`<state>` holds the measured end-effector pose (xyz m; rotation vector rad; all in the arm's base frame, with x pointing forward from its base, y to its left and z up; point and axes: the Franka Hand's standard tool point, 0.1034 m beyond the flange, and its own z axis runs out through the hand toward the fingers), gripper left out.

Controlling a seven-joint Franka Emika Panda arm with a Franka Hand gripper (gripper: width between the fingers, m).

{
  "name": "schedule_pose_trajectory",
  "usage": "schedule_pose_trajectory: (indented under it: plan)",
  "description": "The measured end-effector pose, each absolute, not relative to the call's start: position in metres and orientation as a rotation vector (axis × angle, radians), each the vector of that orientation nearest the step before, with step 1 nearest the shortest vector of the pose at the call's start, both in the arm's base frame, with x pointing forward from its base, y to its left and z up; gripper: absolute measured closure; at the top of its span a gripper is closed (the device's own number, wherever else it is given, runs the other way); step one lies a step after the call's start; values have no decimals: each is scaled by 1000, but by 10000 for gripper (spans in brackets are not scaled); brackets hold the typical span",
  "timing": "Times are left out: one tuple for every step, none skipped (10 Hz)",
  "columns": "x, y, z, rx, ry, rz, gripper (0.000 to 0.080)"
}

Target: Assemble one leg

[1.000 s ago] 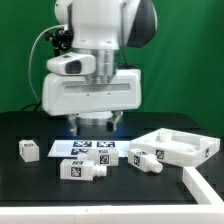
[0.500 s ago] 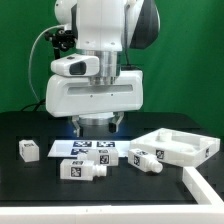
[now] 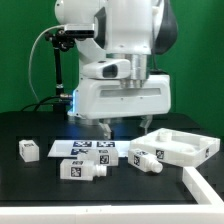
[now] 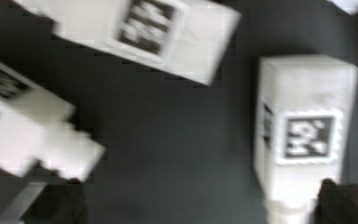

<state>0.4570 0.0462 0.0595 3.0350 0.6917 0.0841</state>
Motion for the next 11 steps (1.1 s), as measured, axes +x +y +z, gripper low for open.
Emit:
schedule_pose_trajectory:
  plan:
    - [457,54,52,3043,669,80,151]
    - [456,67,47,3048,666,72,151]
    - [457,80,44,3051,661,72,151]
    - [458,84,42,3048,675,75,151]
    - [457,83,37,3048,675,71,151]
    - [455,81,32,3047,675,64,151]
    - [454,80,28,3047,674,57,151]
    - [453,79,27,3046,676,56,151]
    - [453,79,25,3045,680,62,151]
    - [453,78,23,3045,680,59,151]
    - [453,79,23,3045,680,59,151]
